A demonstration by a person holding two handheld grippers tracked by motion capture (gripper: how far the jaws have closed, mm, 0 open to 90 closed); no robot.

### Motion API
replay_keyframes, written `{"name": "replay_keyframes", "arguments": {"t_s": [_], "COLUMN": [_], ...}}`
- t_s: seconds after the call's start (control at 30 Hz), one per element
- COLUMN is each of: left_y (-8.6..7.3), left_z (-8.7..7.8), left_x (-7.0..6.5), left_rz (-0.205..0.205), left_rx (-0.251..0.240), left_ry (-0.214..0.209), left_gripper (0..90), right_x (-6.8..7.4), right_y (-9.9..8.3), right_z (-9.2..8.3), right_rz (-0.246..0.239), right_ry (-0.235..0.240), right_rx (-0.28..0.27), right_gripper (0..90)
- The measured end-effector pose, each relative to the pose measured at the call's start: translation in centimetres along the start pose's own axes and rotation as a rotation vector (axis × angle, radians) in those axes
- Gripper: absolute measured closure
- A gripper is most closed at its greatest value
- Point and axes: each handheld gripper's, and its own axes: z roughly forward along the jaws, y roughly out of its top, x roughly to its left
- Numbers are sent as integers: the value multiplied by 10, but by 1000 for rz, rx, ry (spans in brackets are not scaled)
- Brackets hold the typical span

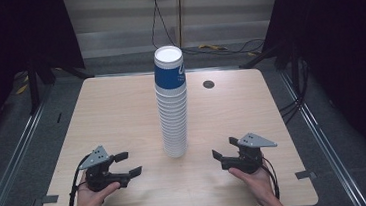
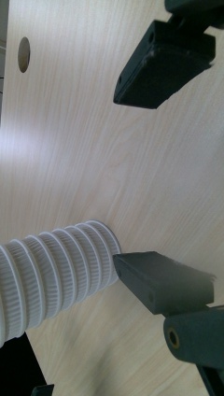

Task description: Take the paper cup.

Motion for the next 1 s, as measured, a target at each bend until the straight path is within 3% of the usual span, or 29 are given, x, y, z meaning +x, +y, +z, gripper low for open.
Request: {"name": "replay_keyframes", "arguments": {"t_s": [0.1, 0.4, 0.47, 0.83, 1.0], "left_y": [1, 2, 2, 2, 1], "left_z": [2, 4, 5, 5, 3], "left_x": [2, 6, 6, 3, 3], "left_rz": [-5, -3, -2, 1, 3], "left_rx": [2, 14, 17, 22, 16], "left_ry": [1, 5, 8, -16, -12], "left_gripper": [202, 192, 191, 200, 200], "right_x": [-1, 1, 4, 11, 18], "right_y": [1, 13, 19, 43, 61], "right_z": [2, 4, 4, 1, 1], "right_rz": [-1, 10, -13, -29, -62], "right_ry": [18, 74, 88, 150, 192], "right_rx": [18, -2, -3, -14, -23], "right_gripper": [221, 258, 258, 230, 205]}}
